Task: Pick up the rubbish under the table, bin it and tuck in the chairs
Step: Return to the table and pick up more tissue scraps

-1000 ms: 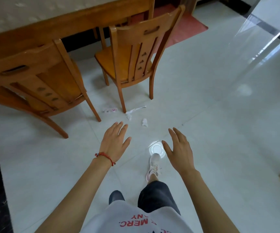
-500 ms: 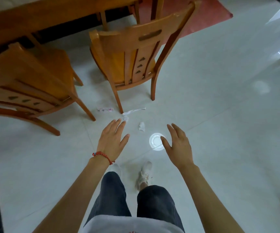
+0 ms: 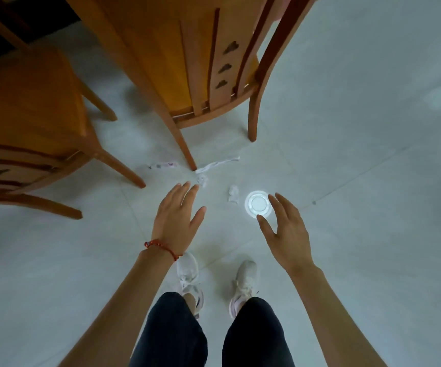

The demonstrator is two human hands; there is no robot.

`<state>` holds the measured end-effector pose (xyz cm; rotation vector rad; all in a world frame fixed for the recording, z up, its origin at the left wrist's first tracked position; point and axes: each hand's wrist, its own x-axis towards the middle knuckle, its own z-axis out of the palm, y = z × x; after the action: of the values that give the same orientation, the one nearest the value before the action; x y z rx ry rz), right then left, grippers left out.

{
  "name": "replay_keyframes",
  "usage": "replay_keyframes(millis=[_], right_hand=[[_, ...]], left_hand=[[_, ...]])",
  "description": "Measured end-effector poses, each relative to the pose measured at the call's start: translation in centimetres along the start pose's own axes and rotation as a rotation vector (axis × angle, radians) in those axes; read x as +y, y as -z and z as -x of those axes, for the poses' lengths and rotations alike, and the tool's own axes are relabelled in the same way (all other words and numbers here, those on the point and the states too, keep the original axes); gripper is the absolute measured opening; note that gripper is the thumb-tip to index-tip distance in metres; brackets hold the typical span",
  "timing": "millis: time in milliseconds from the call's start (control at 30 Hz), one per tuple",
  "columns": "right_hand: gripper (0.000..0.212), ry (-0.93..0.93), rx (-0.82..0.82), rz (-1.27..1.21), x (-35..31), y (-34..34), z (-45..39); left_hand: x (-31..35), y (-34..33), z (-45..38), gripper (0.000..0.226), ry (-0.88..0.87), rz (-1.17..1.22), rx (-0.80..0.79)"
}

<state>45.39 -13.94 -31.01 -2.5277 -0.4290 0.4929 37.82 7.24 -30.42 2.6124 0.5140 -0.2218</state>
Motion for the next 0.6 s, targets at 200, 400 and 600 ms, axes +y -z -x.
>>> replay_keyframes(millis=[200, 400, 600], right_hand=[[0.051, -0.057, -0.004, -0.025, 5.9, -9.0, -5.3], [0.052, -0.032, -0.01, -0.024, 12.3, -18.4, -11.1], [0.05, 0.024, -0.079, 0.01, 18.8, -27.5, -15.5]], left_hand=[[-5.5, -9.6, -5.0, 0.049, 0.01, 0.014, -0.008], [-11.3, -20.5, -9.6, 0.05, 0.052, 0.047, -0.01], [-17.3, -30.6, -14.4, 0.05, 0.071, 0.057, -0.02]])
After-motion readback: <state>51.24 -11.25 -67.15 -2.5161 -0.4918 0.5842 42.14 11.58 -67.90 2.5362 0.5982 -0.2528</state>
